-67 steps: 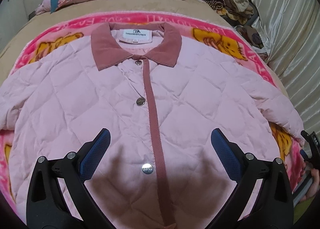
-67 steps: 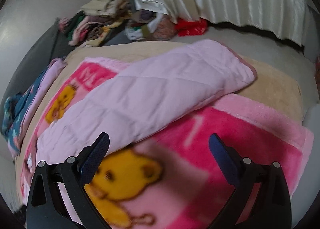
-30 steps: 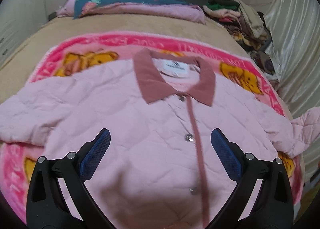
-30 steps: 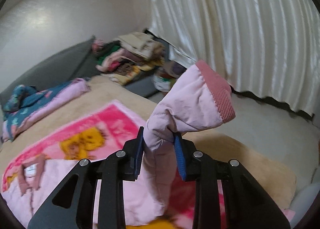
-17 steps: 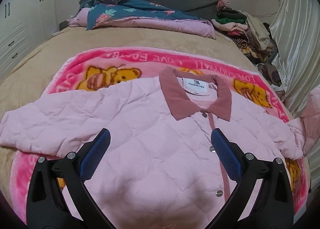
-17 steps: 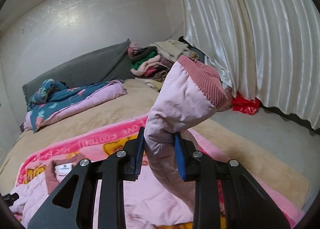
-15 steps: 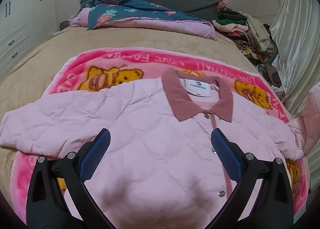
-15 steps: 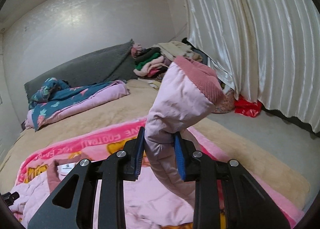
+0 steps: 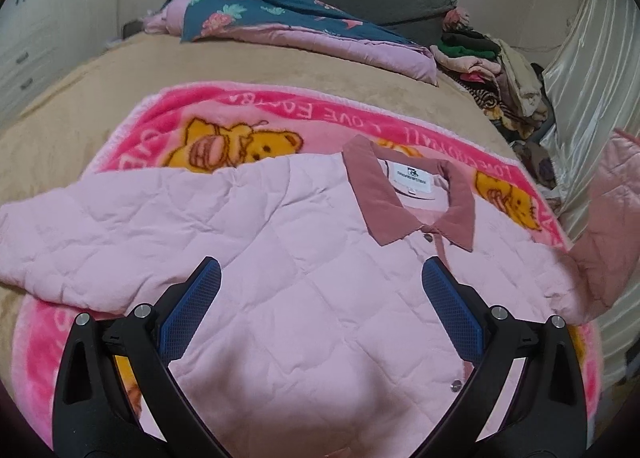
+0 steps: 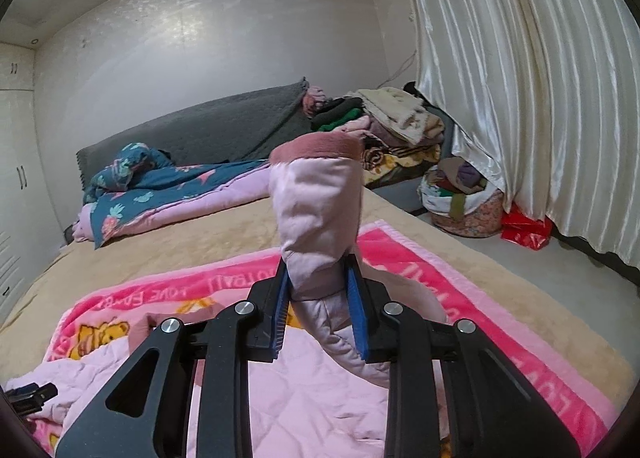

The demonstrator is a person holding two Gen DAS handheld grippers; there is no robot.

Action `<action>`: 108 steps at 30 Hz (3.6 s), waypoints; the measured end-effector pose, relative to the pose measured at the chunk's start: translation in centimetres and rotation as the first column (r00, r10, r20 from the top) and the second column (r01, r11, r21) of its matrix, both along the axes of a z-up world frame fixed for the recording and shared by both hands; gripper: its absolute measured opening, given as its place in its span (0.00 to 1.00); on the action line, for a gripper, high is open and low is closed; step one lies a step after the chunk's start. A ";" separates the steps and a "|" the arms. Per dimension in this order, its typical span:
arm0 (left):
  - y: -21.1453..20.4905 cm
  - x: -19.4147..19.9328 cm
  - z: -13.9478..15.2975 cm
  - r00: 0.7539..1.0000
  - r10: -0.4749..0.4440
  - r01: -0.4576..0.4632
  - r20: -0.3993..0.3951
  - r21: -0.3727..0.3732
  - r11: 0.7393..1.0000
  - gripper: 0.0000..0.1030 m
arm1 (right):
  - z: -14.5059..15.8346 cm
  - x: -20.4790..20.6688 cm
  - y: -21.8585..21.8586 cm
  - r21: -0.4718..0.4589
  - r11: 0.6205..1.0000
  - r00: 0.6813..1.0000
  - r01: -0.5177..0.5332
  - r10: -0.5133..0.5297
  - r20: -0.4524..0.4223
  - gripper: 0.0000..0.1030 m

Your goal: Fold large clothes

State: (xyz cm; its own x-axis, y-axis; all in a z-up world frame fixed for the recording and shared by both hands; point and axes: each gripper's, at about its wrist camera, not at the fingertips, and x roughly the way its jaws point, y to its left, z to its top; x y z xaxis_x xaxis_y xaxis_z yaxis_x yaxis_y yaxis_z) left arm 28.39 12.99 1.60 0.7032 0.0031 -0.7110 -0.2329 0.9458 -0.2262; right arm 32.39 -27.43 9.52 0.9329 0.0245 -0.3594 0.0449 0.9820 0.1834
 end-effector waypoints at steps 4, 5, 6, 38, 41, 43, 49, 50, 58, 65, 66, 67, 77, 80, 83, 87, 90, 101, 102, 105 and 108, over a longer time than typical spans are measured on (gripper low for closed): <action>0.8 -0.4 0.3 1.000 0.026 -0.026 0.010 0.007 1.000 0.92 | 0.3 0.2 1.4 0.002 1.000 1.000 -0.025 0.025 0.008 0.23; 1.0 -0.5 0.4 0.999 0.030 -0.030 0.013 0.010 0.999 0.92 | 0.4 0.3 1.8 0.002 0.999 0.999 -0.033 0.033 0.009 0.23; 1.1 -0.5 0.5 0.999 0.032 -0.032 0.015 0.010 0.999 0.92 | 0.4 0.3 2.0 0.002 0.999 0.999 -0.037 0.037 0.009 0.23; 5.4 -0.8 -1.6 0.999 -0.002 0.015 0.035 -0.352 0.936 0.92 | -5.8 1.3 24.3 0.085 0.892 0.890 -0.443 0.450 -0.078 0.22; 5.8 -0.7 -2.1 0.999 0.000 0.013 0.032 -0.391 0.920 0.92 | -7.4 0.7 25.8 0.098 0.881 0.876 -0.463 0.472 -0.103 0.22; 6.0 -0.6 -2.5 1.000 0.000 0.011 0.029 -0.407 0.913 0.92 | -8.4 0.0 26.3 0.107 0.870 0.862 -0.482 0.492 -0.122 0.22; 6.1 -0.3 -3.6 1.000 -0.010 0.015 0.013 -0.461 0.887 0.92 | -10.8 -1.3 26.9 0.169 0.827 0.809 -0.536 0.560 -0.178 0.29; 5.9 -0.2 -3.7 1.000 -0.015 0.019 0.012 -0.462 0.886 0.92 | -11.0 -1.6 26.9 0.182 0.819 0.799 -0.544 0.572 -0.185 0.32; 4.7 0.6 -5.5 0.997 -0.069 0.049 -0.018 -0.529 0.847 0.91 | -11.3 -2.8 24.4 0.266 0.805 0.789 -0.530 0.583 -0.193 0.71; 2.6 1.3 -8.4 0.988 -0.134 0.069 -0.073 -0.572 0.817 0.91 | -11.8 -2.5 19.4 0.265 0.861 0.842 -0.434 0.493 -0.221 0.71; 2.4 1.4 -8.7 0.987 -0.136 0.066 -0.083 -0.562 0.824 0.91 | -11.8 -2.6 18.8 0.261 0.867 0.848 -0.424 0.482 -0.222 0.71; 2.1 1.5 -9.1 0.986 -0.137 0.061 -0.096 -0.553 0.831 0.90 | -11.8 -2.8 17.9 0.248 0.878 0.858 -0.408 0.462 -0.224 0.71; -2.9 1.9 -9.3 0.980 -0.158 0.134 -0.120 -0.185 0.974 0.54 | -13.2 -3.0 10.7 0.165 0.951 0.921 -0.261 0.297 -0.253 0.72; -4.0 1.8 -8.6 0.981 -0.164 0.158 -0.103 -0.070 0.985 0.43 | -13.7 -3.0 8.9 0.166 0.960 0.927 -0.225 0.263 -0.267 0.72; -4.3 1.7 -7.9 0.982 -0.168 0.169 -0.082 0.000 0.986 0.21 | -13.9 -3.1 7.4 0.155 0.968 0.933 -0.197 0.234 -0.273 0.72; -2.4 1.5 -6.2 0.990 -0.140 0.140 -0.010 -0.019 0.990 0.08 | -13.7 -3.2 6.1 0.144 0.975 0.942 -0.171 0.205 -0.266 0.72; -1.7 1.2 -4.8 0.991 -0.128 0.129 0.036 -0.041 0.991 0.08 | -13.4 -3.2 4.8 0.151 0.978 0.950 -0.144 0.179 -0.257 0.72; -0.5 1.4 -3.9 0.992 -0.098 0.097 0.074 0.018 0.995 0.08 | -12.3 -1.3 5.3 0.077 0.982 0.942 -0.173 0.187 -0.280 0.72; -0.2 1.7 -4.7 0.995 -0.090 0.089 0.052 0.022 0.996 0.08 | -12.5 -1.0 5.6 0.068 0.981 0.938 -0.180 0.192 -0.287 0.72; 0.6 2.1 -6.4 0.997 -0.073 0.073 0.002 0.005 0.997 0.09 | -13.0 0.3 6.7 0.028 0.979 0.922 -0.202 0.200 -0.332 0.75; 0.8 2.2 -7.3 0.997 -0.069 0.070 -0.023 0.012 0.998 0.09 | -14.0 1.5 7.2 0.018 0.975 0.903 -0.223 0.214 -0.373 0.75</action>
State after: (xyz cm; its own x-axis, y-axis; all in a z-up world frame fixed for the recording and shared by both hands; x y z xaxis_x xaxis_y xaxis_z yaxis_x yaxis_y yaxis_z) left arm 30.55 13.76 -5.70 0.6861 -0.0362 -0.7266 -0.1714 0.9626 -0.2097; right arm 33.86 -20.21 -4.47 0.7051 0.1991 -0.6805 -0.1115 0.9790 0.1708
